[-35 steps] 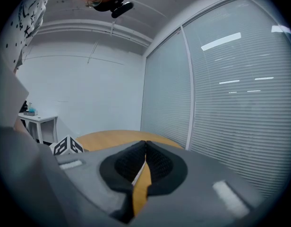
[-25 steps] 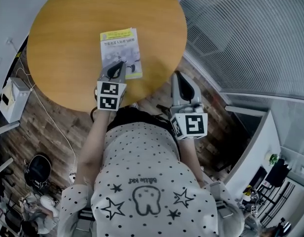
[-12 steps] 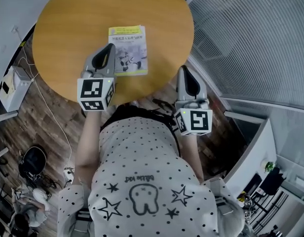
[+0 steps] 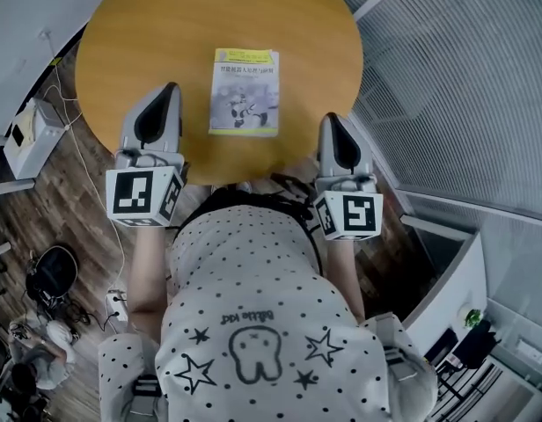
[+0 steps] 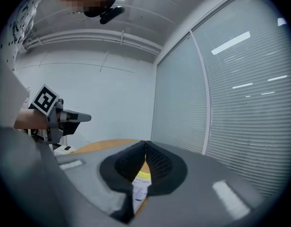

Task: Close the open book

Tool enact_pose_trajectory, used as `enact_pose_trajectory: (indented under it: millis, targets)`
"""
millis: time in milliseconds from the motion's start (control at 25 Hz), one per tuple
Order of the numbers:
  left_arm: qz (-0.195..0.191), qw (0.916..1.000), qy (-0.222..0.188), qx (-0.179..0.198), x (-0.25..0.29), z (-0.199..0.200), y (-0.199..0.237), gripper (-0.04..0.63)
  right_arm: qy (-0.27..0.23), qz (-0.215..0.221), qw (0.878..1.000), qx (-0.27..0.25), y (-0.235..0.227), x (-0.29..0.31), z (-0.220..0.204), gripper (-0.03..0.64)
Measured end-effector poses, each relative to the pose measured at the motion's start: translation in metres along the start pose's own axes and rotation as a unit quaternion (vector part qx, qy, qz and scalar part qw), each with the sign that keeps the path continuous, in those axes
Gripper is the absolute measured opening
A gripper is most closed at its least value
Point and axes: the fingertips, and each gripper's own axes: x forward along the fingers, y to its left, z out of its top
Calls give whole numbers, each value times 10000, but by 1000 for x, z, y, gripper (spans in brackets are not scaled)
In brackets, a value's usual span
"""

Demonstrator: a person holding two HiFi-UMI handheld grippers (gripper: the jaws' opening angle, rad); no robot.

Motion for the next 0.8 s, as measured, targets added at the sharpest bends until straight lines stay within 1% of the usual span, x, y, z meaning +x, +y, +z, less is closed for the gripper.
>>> enact_pose_trajectory:
  millis: [320, 800]
  targets:
    - [253, 9996, -118, 39, -35, 15, 4, 9, -34, 201, 9998, 23, 9, -1, 4, 5]
    - [472, 9989, -13, 74, -78, 4, 9, 9, 58, 230, 9997, 20, 14, -17, 1, 5]
